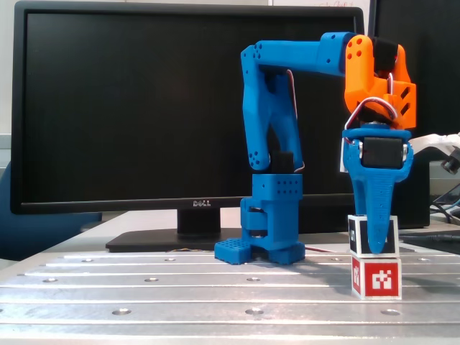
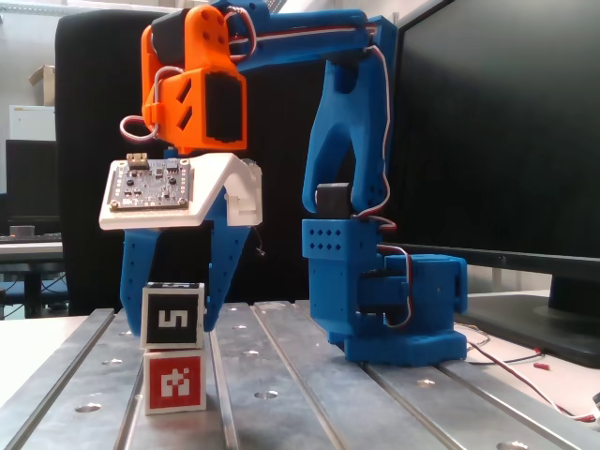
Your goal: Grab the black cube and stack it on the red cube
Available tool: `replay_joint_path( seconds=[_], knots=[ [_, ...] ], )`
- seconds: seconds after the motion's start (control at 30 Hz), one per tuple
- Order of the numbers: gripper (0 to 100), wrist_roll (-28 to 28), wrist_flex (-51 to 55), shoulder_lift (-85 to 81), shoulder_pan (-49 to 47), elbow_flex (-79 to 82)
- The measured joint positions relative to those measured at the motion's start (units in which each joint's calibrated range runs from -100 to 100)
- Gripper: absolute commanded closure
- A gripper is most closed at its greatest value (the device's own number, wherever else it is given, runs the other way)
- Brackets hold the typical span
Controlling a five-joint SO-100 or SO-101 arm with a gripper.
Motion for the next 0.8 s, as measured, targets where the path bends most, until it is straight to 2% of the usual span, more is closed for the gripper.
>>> replay_joint_path(
  seconds=[0.17,0.37,0.8],
  knots=[
    [91,0.0,0.0,0.0,0.0,0.0],
    [82,0.0,0.0,0.0,0.0,0.0],
    [71,0.0,0.7,0.0,0.1,0.0]
  ],
)
